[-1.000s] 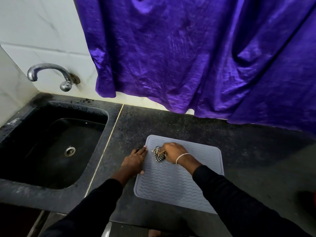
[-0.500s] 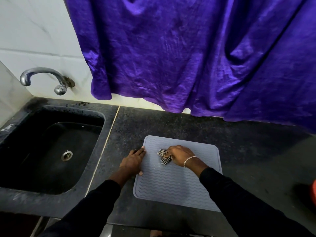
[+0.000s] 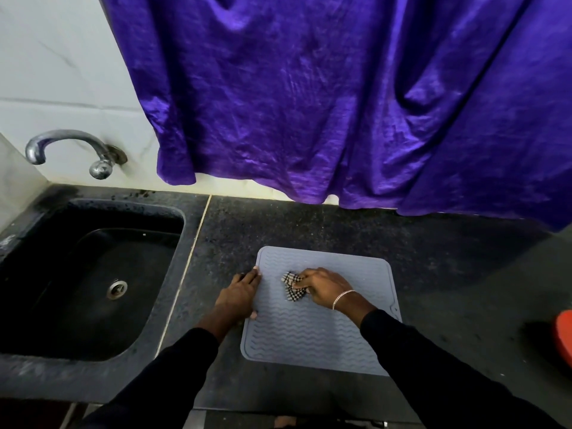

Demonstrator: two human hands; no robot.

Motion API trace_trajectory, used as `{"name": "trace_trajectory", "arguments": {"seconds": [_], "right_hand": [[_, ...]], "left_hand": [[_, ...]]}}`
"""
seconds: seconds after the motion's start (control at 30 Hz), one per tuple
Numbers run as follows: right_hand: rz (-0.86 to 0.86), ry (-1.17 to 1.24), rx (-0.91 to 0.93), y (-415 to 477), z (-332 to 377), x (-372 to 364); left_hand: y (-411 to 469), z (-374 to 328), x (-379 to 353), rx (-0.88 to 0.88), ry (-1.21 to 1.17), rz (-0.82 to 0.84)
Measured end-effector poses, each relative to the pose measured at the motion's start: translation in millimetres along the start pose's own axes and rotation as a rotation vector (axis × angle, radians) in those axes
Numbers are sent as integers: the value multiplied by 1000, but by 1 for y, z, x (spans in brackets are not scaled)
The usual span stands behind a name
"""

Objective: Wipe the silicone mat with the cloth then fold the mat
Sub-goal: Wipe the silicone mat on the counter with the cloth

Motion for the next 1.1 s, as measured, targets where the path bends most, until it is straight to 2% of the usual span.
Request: {"name": "trace_trajectory", "arguments": {"seconds": [0.23,0.4,0.6,0.7,0.87,1.1], "right_hand": [[72,-50,-90,-14,-38,10],[4,29,-74,-5,-20,20],[-5,124,-74,-14,-19,-6],[-24,88,-95,-27,-34,-7],[46,25,-186,-32,-61,0],[-5,91,-147,-16,-38,15]], "left_hand": [[1,-3,-1,3,23,1],[1,-5,-1,9,27,9],[0,-7,-2,13,41,3],[-1,-6,-2,12,42,-14],[0,-6,-3,13,39,-8],[0,-7,-2,22,44,-3]]}}
Point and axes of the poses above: each hand's wrist, its own y-axis towards the middle knuckle, its own x-axis out of the back of the hand, z = x × y, the point moved 9 cm from there along y, towards the middle knuckle, and after that the axes turned 6 degrees about -y, right-handed, at the moved point
